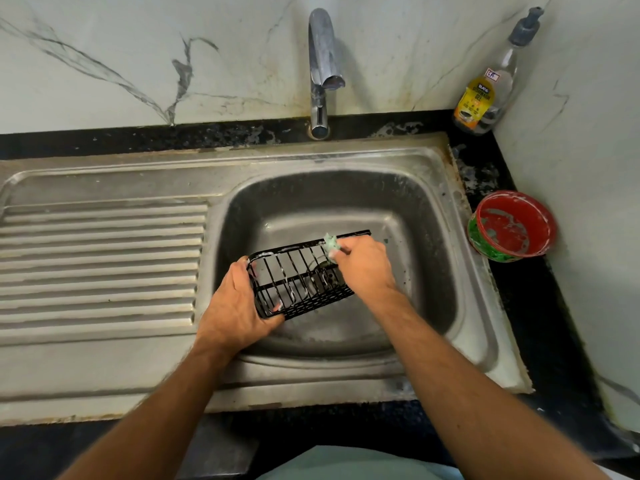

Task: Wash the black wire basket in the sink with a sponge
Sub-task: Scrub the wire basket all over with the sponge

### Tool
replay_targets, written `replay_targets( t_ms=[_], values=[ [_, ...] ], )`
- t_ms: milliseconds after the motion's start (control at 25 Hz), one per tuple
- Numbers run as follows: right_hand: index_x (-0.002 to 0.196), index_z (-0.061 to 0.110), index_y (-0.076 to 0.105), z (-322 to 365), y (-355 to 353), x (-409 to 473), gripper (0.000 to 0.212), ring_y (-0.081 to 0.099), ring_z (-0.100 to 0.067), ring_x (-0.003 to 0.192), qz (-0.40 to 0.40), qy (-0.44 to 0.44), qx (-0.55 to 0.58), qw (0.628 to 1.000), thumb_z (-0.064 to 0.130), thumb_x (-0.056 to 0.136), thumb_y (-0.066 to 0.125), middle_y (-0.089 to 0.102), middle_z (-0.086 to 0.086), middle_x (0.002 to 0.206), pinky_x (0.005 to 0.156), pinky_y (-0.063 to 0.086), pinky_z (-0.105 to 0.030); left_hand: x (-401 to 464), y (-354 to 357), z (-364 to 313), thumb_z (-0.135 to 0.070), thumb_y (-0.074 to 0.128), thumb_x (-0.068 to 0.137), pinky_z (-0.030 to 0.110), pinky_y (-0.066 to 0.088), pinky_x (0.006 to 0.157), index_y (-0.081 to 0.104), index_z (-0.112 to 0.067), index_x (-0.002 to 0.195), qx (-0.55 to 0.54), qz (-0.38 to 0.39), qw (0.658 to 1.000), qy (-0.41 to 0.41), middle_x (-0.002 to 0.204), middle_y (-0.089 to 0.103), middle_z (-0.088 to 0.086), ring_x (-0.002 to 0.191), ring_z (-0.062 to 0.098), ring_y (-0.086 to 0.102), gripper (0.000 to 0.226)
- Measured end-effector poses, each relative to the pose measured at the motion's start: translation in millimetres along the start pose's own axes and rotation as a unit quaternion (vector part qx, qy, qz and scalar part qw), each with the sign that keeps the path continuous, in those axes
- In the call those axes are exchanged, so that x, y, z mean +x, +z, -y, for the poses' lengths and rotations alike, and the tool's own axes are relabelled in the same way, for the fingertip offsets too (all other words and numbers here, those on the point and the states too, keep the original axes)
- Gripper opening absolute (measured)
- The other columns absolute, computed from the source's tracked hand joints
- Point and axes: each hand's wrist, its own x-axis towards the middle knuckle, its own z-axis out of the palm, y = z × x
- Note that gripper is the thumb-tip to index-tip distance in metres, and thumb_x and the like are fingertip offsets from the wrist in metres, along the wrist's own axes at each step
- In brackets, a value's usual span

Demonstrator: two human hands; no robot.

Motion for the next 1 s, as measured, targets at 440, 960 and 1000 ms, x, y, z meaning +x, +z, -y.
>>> replay_targets(
  t_ms=[440, 960, 1000],
  values=[
    [0.121, 0.024, 0.071, -24.3, -10.2, 6.3, 0.028, 0.057, -0.004, 0.060, -0.034, -0.006, 0.030, 0.999, 0.021, 0.093, 0.066, 0.068, 0.003, 0.102, 0.050, 0.042, -0.010, 2.8, 2.1, 2.4, -0.044, 0.088, 0.065, 0.040, 0.044, 0.112, 0.030, -0.003, 0.149, -0.006, 0.002, 1.000, -0.009, 0.136, 0.048, 0.010, 0.129, 0.026, 0.050, 0.110],
    [0.095, 0.027, 0.078, -6.0, -9.4, 5.5, 0.024, 0.055, 0.003, 0.055, -0.006, 0.000, 0.009, 1.000, 0.010, 0.093, 0.061, 0.074, 0.010, 0.106, 0.053, 0.047, -0.014, 2.9, 1.1, 2.5, -0.043, 0.092, 0.061, 0.039, 0.044, 0.111, 0.028, -0.002, 0.147, 0.014, 0.005, 1.000, -0.008, 0.133, 0.048, 0.010, 0.127, 0.028, 0.051, 0.115],
    [0.094, 0.026, 0.078, -9.0, -11.3, 2.9, 0.024, 0.057, 0.004, 0.058, 0.008, -0.004, -0.005, 1.000, 0.009, 0.092, 0.062, 0.074, 0.009, 0.106, 0.056, 0.048, -0.015, 2.6, 0.8, 1.6, -0.043, 0.092, 0.062, 0.038, 0.043, 0.112, 0.028, -0.002, 0.148, 0.018, 0.008, 1.000, -0.009, 0.134, 0.048, 0.011, 0.128, 0.028, 0.051, 0.115]
  ],
)
